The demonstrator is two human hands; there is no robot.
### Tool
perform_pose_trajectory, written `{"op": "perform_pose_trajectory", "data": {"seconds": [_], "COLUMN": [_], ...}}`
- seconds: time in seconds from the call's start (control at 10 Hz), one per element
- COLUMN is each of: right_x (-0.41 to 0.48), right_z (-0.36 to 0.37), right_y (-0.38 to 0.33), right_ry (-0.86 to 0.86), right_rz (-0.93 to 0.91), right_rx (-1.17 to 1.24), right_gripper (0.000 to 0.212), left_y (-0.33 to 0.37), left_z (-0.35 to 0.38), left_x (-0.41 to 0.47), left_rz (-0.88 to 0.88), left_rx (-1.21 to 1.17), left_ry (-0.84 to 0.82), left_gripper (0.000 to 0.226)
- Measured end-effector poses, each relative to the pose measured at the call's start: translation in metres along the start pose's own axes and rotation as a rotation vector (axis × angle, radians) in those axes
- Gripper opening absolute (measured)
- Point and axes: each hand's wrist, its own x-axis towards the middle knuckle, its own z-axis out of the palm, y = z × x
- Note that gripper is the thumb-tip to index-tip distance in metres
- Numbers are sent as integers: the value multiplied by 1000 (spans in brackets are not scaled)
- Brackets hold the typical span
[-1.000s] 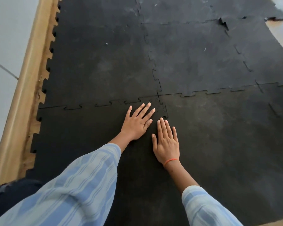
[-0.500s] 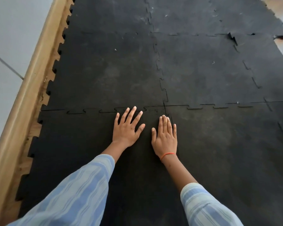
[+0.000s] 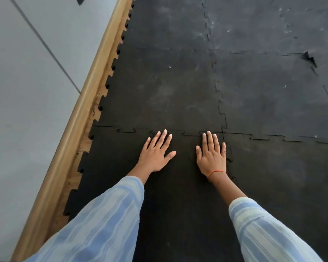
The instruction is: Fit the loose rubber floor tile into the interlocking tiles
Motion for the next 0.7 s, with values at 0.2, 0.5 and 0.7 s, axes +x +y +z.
{"op": "perform_pose_trajectory", "data": {"seconds": [0.2,0.5,0.7], "right_x": [-5,-2,15], "right_z": [2,7,-65], "right_y": [-62,-88,-116], "right_ry": [-42,-149,-539], "right_rz": [-373,-255,-182], "right_rx": [-19,-73,-62], "right_gripper": [61,64,67], "left_y": [-65,-105,-97], "left_z": [1,-10,-96], "left_x": [-32,-37,-44], "left_rz": [-370,-513,-497], "left_rx": [-62,-114,-145], "left_ry": [58,-42,-411], "left_gripper": [91,117,101]}}
